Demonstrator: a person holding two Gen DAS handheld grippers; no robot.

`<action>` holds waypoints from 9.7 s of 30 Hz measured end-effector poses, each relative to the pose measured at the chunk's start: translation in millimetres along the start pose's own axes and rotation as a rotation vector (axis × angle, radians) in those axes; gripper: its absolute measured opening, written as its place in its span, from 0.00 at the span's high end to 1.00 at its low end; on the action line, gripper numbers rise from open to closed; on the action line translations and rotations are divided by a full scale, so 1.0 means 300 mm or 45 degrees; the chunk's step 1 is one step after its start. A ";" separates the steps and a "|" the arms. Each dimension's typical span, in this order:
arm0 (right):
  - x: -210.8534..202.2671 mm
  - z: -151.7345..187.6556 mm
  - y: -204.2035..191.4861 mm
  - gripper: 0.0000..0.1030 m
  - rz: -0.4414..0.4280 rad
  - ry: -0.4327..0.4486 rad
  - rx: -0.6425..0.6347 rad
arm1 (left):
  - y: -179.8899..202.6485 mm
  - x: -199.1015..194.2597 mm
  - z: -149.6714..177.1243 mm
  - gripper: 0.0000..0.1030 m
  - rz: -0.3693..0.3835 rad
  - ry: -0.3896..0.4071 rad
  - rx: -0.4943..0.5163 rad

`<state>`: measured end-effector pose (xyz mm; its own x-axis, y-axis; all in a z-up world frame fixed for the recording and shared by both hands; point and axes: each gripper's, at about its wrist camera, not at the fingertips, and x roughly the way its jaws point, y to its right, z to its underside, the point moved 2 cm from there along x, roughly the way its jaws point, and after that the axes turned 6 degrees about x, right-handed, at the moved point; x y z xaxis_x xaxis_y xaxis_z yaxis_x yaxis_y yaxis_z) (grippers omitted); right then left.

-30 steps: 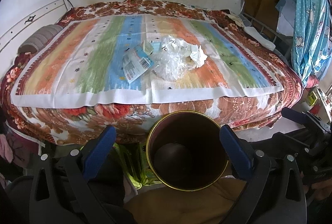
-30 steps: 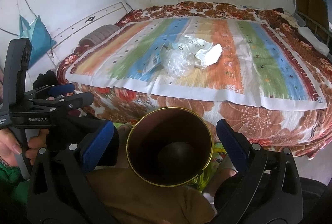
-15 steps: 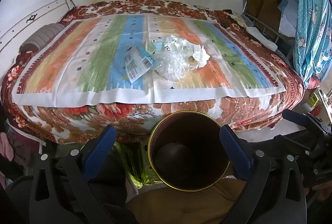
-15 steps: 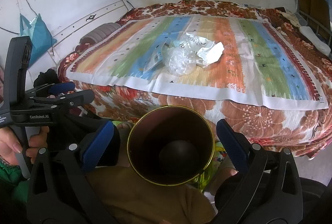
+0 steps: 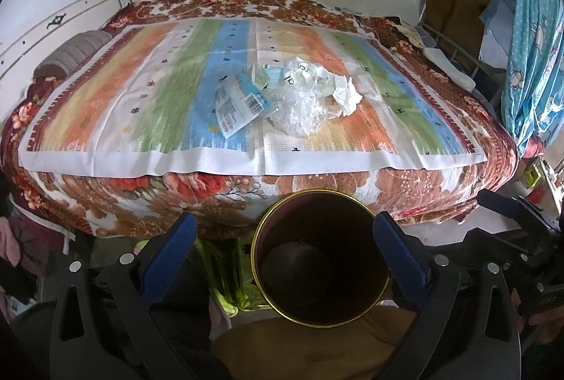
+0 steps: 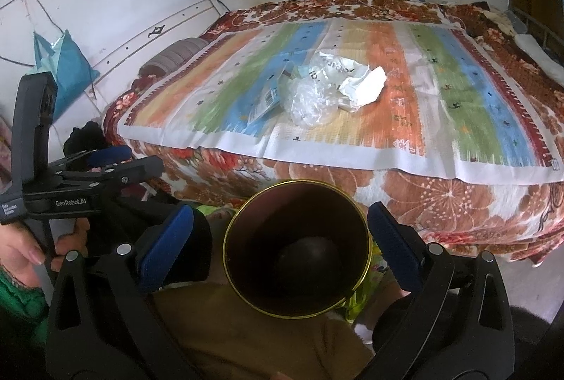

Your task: Collect trash

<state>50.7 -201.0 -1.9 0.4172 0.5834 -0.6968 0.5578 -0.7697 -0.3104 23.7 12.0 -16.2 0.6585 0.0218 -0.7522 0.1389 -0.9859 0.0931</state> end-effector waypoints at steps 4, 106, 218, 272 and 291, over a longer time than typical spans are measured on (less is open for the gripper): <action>0.003 -0.031 0.016 0.08 -0.011 -0.010 0.011 | 0.001 0.008 -0.033 0.06 -0.030 -0.004 0.015; 0.842 -0.591 0.447 0.81 0.178 -0.356 0.299 | -0.066 0.873 -0.339 0.93 -0.506 -0.433 0.539; 0.761 -0.291 0.313 0.93 0.301 -0.573 0.017 | -0.002 0.210 -0.389 1.00 0.144 -0.119 0.099; 0.471 0.037 0.159 0.65 0.225 -0.516 0.241 | 0.092 0.362 0.116 0.75 0.199 -0.706 -0.111; 0.407 -0.057 0.139 0.40 0.162 -0.386 0.236 | 0.005 0.313 -0.006 0.44 0.064 -0.492 -0.154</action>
<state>137.2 -157.6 -89.1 0.2277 0.3983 -0.8885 0.3642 -0.8811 -0.3016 87.1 12.9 -85.4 0.3432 -0.1128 -0.9325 0.2144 -0.9571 0.1947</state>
